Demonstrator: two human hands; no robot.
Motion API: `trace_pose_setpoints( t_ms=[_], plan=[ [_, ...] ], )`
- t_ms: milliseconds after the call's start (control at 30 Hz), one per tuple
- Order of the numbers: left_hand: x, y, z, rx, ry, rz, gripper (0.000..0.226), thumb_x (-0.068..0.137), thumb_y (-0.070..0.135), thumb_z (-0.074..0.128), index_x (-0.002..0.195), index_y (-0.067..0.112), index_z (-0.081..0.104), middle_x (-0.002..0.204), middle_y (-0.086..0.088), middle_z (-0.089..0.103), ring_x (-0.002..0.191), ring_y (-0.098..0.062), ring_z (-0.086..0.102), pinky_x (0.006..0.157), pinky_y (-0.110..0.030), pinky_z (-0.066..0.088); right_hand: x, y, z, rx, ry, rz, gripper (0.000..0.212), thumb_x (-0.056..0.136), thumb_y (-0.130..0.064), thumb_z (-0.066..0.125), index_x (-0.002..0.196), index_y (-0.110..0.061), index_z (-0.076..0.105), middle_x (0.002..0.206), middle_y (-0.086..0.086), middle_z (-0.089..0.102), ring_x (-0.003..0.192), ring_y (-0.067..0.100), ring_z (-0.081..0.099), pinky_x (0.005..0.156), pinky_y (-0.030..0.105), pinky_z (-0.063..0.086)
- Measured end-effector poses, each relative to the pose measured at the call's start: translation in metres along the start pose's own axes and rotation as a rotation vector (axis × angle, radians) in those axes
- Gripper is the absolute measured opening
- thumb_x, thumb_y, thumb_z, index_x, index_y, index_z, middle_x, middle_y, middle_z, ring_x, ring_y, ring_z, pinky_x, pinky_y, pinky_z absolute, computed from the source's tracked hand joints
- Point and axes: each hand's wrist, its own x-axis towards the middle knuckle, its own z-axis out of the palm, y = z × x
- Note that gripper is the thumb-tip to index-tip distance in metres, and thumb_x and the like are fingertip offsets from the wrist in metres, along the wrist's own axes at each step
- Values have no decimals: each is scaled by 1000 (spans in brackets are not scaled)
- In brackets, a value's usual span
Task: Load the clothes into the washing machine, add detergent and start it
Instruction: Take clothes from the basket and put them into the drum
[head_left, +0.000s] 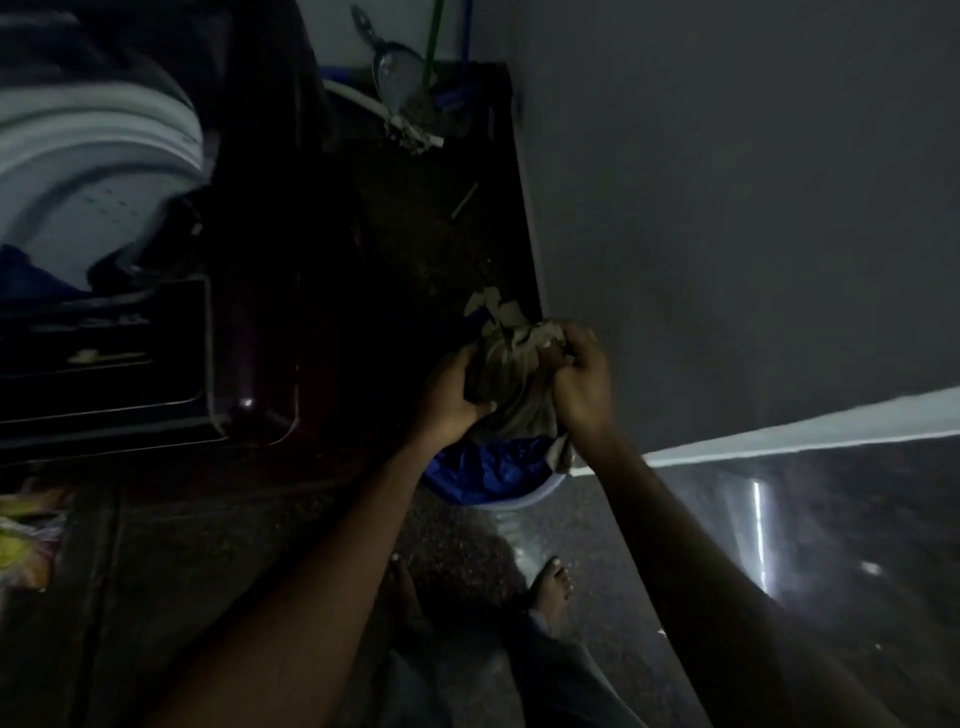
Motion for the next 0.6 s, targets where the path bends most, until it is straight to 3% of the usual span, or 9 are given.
trace_pose_setpoints(
  t_ms=[100, 167, 300, 400, 500, 600],
  plan=[
    [-21, 46, -24, -6, -11, 60, 82, 74, 11, 82, 145, 13, 41, 147, -10, 46, 137, -26, 42, 113, -47, 36, -14, -66, -16, 111, -35, -37, 17, 91, -8, 48, 97, -10, 64, 99, 10, 63, 94, 23, 61, 87, 35, 51],
    [-36, 79, -40, -37, 20, 43, 84, 73, 22, 83, 146, 16, 40, 148, -9, 45, 137, -24, 41, 114, -43, 34, -21, -103, -26, 152, -77, -57, 15, 92, -13, 48, 94, -13, 63, 97, 14, 64, 93, 27, 63, 85, 43, 52],
    [-54, 124, -71, -50, 59, -35, 63, 79, 27, 79, 135, 13, 53, 135, -11, 57, 126, -27, 53, 105, -42, 44, -33, -163, -49, 199, -69, -116, 14, 93, -10, 49, 89, -16, 61, 89, 7, 62, 86, 19, 60, 77, 36, 50],
    [-61, 141, -99, -13, 52, 78, 40, 78, 28, 79, 112, 14, 64, 115, -11, 66, 108, -27, 62, 92, -44, 52, -36, -174, -70, 168, 6, -107, 9, 93, -9, 54, 97, -6, 63, 92, 7, 65, 86, 16, 62, 75, 34, 52],
    [-64, 155, -122, 100, 107, 218, 21, 78, 18, 75, 85, 14, 56, 95, -8, 59, 93, -31, 62, 74, -36, 46, -37, -173, -92, 38, 67, -95, 21, 87, -26, 62, 100, -10, 64, 98, 9, 67, 92, 20, 64, 81, 43, 54],
    [-68, 169, -139, 104, 145, 257, 21, 73, 29, 66, 78, 17, 49, 86, -9, 58, 84, -26, 61, 67, -34, 42, -35, -167, -105, -51, 105, -70, 19, 83, -34, 63, 92, -18, 64, 95, 7, 66, 91, 22, 63, 82, 50, 53]
  ],
)
